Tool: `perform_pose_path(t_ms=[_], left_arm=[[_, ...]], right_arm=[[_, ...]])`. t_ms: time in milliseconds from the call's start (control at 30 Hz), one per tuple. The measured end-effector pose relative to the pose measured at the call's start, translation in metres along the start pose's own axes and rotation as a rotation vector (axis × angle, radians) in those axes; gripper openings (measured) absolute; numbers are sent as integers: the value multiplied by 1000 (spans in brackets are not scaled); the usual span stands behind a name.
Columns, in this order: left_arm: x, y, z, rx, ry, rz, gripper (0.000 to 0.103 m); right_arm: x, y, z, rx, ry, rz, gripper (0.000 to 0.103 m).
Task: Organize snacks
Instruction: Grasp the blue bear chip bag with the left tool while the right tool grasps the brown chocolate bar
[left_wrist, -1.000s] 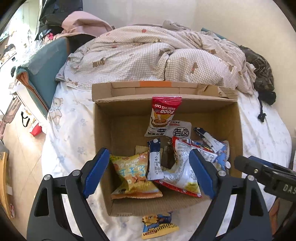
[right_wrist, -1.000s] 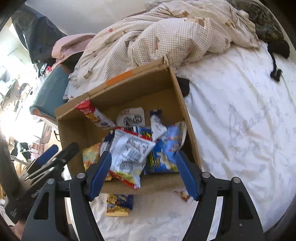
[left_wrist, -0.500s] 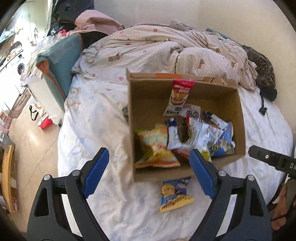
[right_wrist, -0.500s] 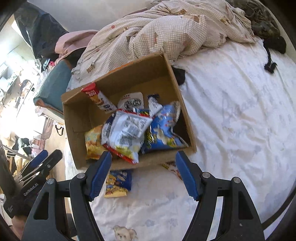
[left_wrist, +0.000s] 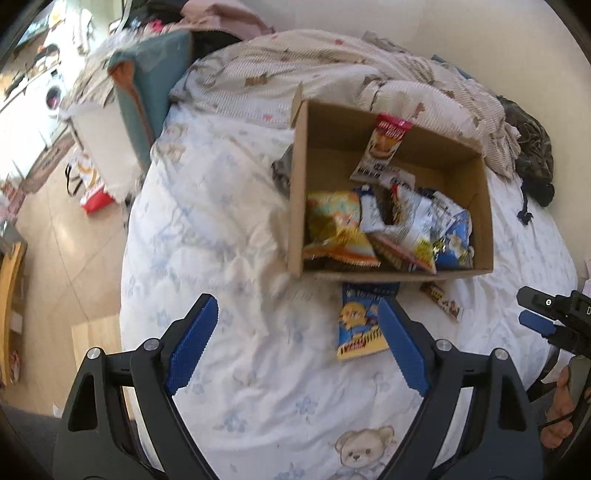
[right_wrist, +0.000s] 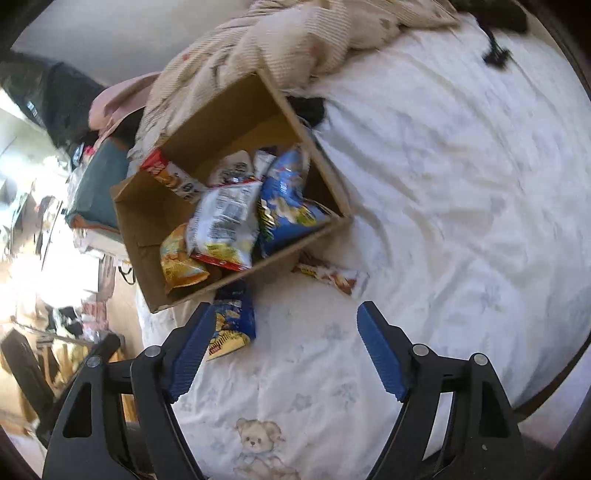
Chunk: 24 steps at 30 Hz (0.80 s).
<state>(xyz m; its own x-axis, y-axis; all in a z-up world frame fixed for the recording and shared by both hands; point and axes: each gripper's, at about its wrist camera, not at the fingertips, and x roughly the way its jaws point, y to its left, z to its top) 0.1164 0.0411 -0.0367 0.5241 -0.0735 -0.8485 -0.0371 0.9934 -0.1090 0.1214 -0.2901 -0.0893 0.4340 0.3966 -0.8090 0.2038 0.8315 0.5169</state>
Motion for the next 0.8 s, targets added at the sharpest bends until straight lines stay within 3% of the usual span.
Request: perform_pose_path(t_ms=[200, 533, 800], left_arm=[[25, -4, -16, -4, 93, -13, 86], [88, -68, -20, 43, 266, -68, 86], [154, -96, -19, 136, 389, 19, 86]], right_arm=[[9, -28, 0, 132, 41, 18, 82], [10, -37, 3, 178, 40, 43, 82], [18, -32, 0, 136, 67, 25, 82]])
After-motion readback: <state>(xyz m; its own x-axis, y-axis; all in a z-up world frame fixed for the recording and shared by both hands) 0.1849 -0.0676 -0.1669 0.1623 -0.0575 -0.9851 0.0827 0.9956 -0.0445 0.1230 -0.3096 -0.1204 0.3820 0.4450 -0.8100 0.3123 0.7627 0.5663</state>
